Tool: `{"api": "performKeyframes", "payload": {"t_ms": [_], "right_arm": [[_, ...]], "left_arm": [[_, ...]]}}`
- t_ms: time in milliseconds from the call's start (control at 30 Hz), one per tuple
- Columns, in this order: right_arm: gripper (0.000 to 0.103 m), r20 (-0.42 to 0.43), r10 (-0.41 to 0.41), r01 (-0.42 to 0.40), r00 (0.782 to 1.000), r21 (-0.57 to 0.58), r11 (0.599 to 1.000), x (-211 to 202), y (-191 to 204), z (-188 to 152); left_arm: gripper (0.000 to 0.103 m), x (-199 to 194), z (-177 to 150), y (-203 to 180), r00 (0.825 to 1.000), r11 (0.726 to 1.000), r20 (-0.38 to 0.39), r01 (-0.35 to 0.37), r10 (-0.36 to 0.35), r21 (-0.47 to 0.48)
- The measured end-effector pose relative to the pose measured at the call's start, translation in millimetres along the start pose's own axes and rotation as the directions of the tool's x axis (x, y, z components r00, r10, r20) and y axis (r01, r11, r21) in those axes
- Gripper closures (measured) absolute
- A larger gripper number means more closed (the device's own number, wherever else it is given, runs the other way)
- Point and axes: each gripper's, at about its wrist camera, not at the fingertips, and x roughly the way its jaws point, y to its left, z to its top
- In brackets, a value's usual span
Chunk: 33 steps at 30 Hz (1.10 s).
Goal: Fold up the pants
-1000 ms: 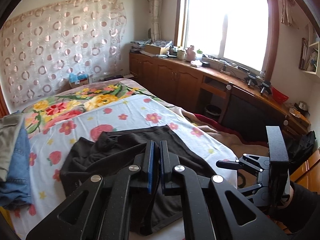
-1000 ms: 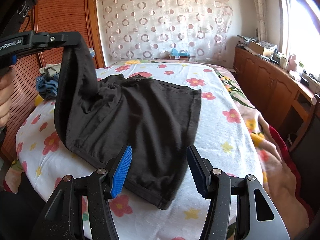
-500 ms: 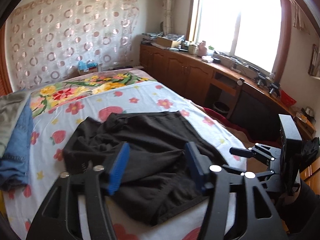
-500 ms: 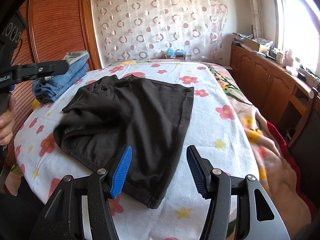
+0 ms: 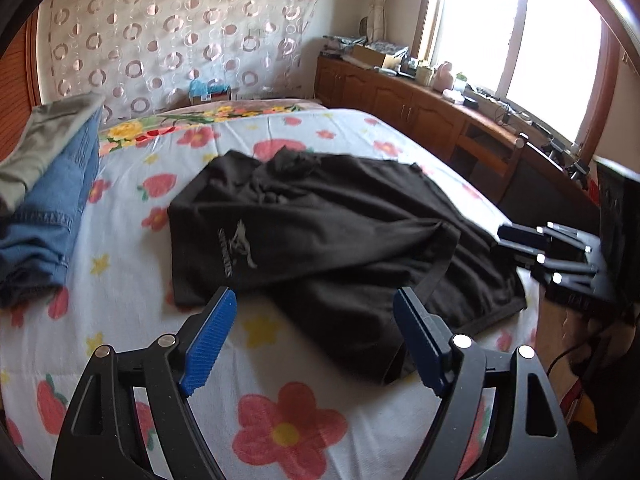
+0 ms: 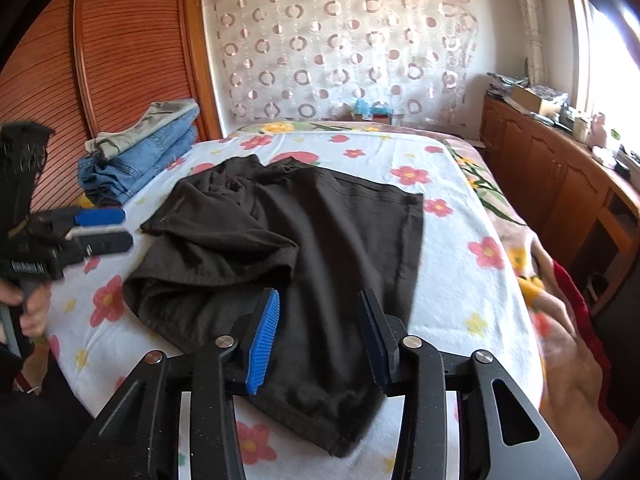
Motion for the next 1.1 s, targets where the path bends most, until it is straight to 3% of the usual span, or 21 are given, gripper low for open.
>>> {"api": "performKeyframes", "payload": {"t_ms": [400,667,800,1100], "right_arm": [[0.070,-0.051,0.062,-0.063,0.997,-0.014,0.998,42.8,1.4,21.8],[0.076,-0.091,0.081,-0.082,0.993,-0.010,0.997,61.6,1.5,32.0],[0.094,-0.095,0.112,-0.115,0.989,-0.025,0.993,57.5,7.5,31.5],[0.098,0.000,0.141,-0.141,0.990,-0.039,0.989,19.6,15.4,37.2]], "left_arm": [[0.022,25.1,-19.0,11.8,0.997,0.999,-0.080,-0.024,0.020,-0.043],[0.021,25.2,-24.8,9.6,0.997,0.999,-0.056,-0.047,0.045,-0.027],[0.021,26.2,-24.0,7.7,0.997,0.998,-0.054,-0.059,0.058,-0.014],[0.021,14.0,-20.4,13.7,0.998,0.997,-0.033,-0.056,0.054,-0.049]]}}
